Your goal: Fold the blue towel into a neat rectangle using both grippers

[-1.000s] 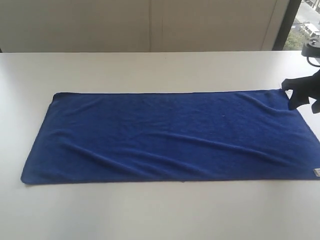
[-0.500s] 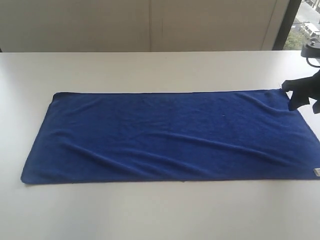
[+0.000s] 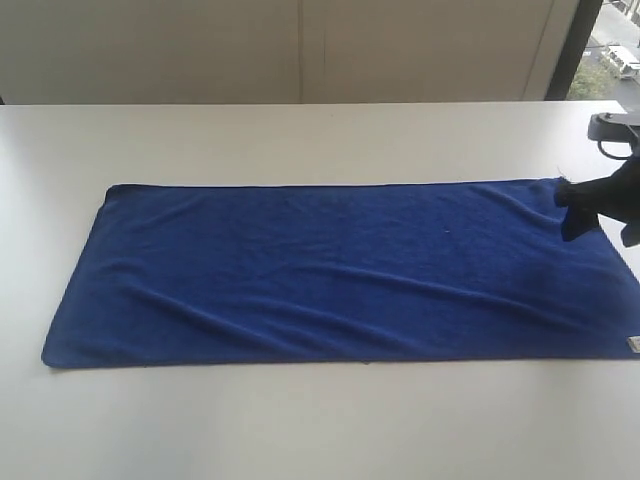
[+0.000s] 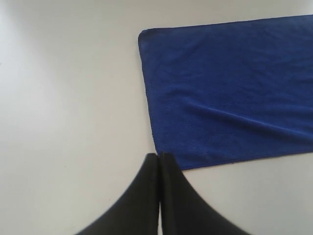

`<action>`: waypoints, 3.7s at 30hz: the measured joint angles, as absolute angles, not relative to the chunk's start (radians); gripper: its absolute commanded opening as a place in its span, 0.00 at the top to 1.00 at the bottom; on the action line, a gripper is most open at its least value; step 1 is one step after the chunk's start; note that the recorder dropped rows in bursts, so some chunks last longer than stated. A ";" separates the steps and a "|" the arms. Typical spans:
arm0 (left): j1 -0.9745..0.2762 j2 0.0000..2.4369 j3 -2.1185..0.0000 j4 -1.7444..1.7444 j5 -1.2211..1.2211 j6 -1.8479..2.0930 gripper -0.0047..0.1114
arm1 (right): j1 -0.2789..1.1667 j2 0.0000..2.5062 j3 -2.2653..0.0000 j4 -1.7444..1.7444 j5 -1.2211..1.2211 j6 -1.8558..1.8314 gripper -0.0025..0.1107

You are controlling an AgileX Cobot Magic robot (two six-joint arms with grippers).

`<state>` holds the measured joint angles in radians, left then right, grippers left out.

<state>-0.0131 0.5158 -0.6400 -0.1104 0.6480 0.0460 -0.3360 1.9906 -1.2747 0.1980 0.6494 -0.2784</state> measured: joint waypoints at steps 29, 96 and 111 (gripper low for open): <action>-0.013 0.516 -0.640 -0.110 0.648 0.046 0.96 | -0.338 2.051 -1.295 0.116 0.623 -0.271 0.98; -0.013 0.516 -0.640 -0.110 0.648 0.046 0.96 | 0.454 1.884 -1.545 0.025 0.751 -0.134 0.98; -0.013 0.516 -0.640 -0.110 0.648 0.046 0.96 | 0.593 2.042 -1.751 0.028 0.782 -0.131 0.98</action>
